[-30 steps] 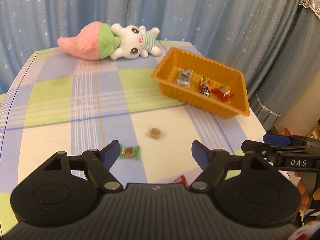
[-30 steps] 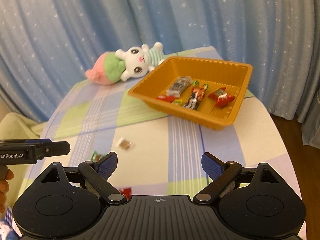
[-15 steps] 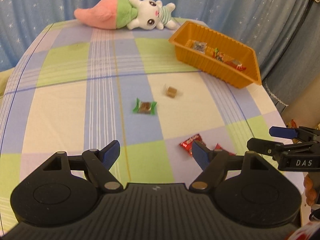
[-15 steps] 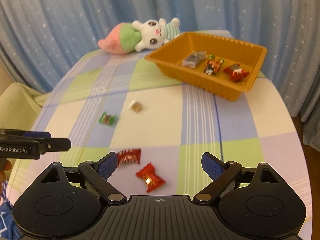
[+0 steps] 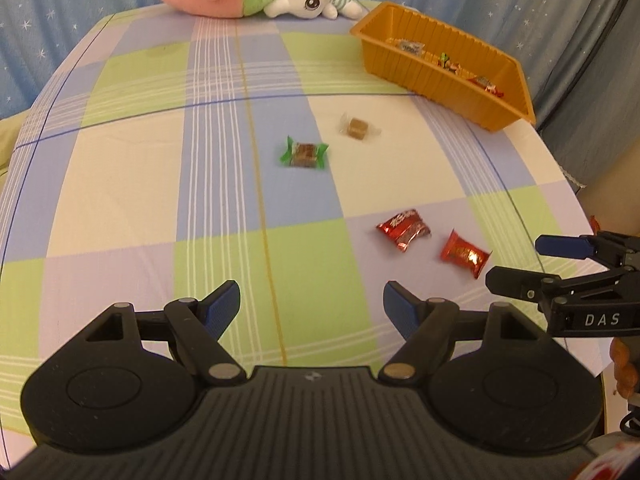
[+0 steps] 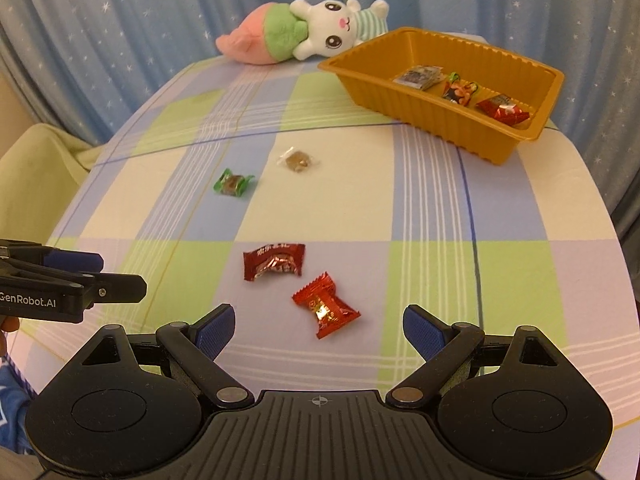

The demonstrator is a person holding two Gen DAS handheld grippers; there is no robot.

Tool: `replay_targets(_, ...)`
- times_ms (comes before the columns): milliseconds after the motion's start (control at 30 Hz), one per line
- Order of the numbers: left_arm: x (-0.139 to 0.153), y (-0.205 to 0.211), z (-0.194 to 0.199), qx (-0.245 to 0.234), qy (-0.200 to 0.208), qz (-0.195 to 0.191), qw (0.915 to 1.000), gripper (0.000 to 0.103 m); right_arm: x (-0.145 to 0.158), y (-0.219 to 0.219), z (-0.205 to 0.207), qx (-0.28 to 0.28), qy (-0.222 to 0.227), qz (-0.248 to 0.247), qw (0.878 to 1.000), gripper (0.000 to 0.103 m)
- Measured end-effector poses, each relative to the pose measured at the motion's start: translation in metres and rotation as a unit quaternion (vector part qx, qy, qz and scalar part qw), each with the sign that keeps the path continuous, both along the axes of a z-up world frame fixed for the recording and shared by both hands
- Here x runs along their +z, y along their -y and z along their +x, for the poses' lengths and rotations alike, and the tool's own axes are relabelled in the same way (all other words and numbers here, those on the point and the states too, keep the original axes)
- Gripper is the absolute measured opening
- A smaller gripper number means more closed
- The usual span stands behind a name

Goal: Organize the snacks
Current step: 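Move both open grippers back toward the remaining candies, then grasp a red wrapped candy with the right gripper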

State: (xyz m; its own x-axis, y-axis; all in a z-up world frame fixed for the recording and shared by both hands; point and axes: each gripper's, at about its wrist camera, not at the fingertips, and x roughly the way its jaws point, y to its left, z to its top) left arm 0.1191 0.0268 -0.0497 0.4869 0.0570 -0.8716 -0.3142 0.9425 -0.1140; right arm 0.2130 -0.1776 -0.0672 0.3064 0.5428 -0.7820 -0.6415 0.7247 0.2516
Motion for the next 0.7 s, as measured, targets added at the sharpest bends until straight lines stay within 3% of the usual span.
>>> replay_targets(367,-0.012,-0.006,-0.007,0.016,-0.017,0.007,0.9997,0.077,-0.015,-0.008,-0.005,0.038,0.043,-0.023,0.998,0.089)
replay_targets(467,-0.014,-0.011,-0.008,0.025,-0.020,0.010,0.9994,0.077,-0.020,-0.012,-0.005,0.059,0.053,-0.031,0.996,0.073)
replay_targets(700,-0.016,-0.023,-0.010,0.049,-0.022,0.016,0.9984,0.077,-0.026,-0.017,-0.002,0.091,0.069,-0.044,0.992,0.062)
